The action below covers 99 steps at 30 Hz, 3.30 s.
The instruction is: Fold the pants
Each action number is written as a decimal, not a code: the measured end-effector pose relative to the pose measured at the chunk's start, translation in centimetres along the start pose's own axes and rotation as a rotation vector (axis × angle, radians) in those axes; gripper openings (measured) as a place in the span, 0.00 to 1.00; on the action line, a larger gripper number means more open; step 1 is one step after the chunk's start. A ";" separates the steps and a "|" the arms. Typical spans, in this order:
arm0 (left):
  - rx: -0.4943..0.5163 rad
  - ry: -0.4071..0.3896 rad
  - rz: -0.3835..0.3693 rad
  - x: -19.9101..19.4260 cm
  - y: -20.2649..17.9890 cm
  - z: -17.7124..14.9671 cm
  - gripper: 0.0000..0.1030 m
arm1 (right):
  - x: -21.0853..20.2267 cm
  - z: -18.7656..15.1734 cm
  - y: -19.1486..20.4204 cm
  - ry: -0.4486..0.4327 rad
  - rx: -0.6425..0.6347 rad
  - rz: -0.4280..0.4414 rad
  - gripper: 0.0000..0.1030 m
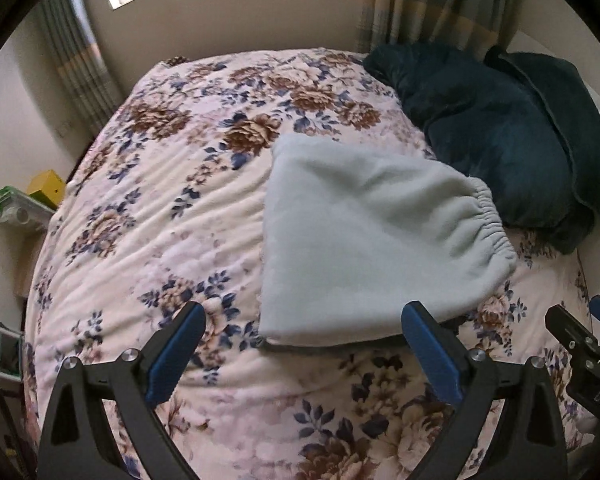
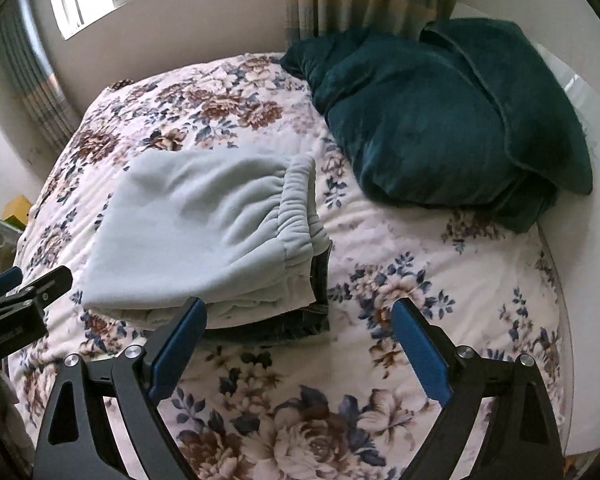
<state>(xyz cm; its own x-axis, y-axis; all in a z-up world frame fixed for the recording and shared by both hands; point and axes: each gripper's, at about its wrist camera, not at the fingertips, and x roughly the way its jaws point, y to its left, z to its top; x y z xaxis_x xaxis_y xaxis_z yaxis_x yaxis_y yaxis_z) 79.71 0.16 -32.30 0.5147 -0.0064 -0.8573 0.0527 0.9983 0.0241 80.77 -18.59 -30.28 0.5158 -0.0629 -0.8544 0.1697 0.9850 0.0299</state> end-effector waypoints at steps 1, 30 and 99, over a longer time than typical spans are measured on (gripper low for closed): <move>-0.005 -0.005 0.004 -0.6 0.0 -0.2 0.98 | -0.6 -0.1 -0.2 -0.005 -0.003 0.005 0.93; 0.018 -0.258 0.002 -35.4 -0.5 -18.7 0.97 | -37.5 -19.2 -2.7 -0.217 0.013 0.013 0.93; -0.026 -0.325 0.157 -39.5 -3.4 -18.7 1.00 | -44.3 -16.2 -5.9 -0.270 -0.050 0.020 0.95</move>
<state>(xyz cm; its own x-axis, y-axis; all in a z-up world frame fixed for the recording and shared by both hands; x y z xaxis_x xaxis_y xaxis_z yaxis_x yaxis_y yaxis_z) 43.19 -1.94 -8.09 0.7600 0.1334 -0.6361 -0.0685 0.9897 0.1256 43.33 -18.98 -1.01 0.7248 -0.0770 -0.6846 0.1192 0.9928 0.0145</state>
